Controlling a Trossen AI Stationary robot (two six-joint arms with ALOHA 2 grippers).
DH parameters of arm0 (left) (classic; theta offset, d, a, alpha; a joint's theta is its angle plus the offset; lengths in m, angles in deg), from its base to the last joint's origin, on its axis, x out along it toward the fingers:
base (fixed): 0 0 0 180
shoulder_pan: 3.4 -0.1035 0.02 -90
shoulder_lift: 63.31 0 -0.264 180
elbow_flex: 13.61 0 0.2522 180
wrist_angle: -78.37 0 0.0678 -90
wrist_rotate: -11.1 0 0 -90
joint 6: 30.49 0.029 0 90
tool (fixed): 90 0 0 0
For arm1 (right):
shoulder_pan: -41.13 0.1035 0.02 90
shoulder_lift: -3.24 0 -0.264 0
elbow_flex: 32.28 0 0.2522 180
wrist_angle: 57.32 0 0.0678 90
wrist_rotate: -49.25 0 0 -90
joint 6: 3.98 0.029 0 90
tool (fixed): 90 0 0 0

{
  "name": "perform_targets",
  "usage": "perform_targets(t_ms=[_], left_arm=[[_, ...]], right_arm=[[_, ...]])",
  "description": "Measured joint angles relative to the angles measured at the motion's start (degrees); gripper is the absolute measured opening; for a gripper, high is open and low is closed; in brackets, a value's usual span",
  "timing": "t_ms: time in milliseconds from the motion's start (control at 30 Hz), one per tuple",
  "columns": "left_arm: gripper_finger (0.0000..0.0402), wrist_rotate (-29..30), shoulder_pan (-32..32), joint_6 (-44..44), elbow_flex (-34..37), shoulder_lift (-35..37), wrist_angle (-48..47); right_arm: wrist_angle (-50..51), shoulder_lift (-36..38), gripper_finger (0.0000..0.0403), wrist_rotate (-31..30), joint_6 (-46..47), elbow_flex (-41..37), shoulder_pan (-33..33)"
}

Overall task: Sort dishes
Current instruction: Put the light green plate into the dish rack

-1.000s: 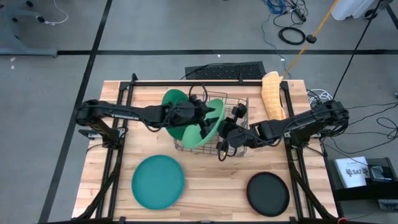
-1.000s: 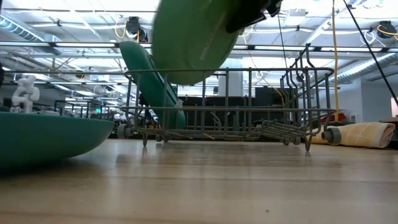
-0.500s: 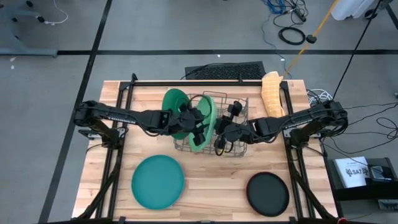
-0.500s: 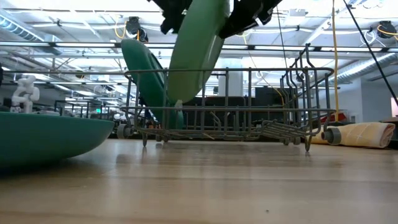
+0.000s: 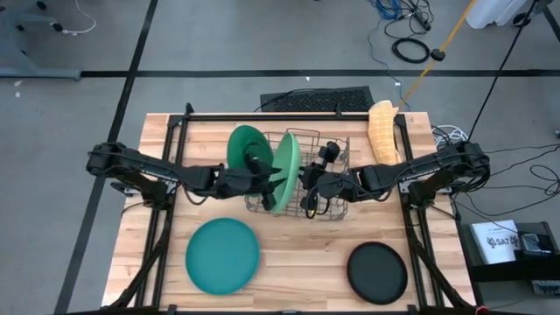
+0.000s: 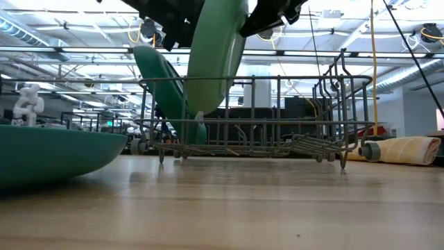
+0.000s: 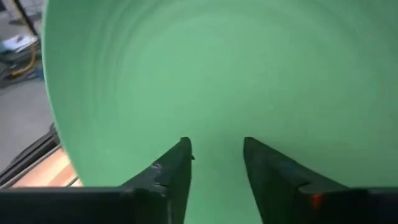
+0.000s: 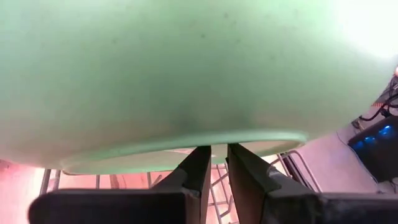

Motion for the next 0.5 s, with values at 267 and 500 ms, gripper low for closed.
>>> perform_targets(t_ms=[267, 500], left_arm=[[0.0041, -4.79, -1.62, -2.02, 5.77, 0.82, 11.99], [0.0008, -5.10, -2.20, -2.79, 6.11, 0.50, 15.88]], right_arm=[[-5.38, -0.53, 0.0050, 2.65, -2.53, -0.03, -0.98], [-9.03, -2.61, 0.0050, 2.58, -4.02, -0.09, -2.22]])
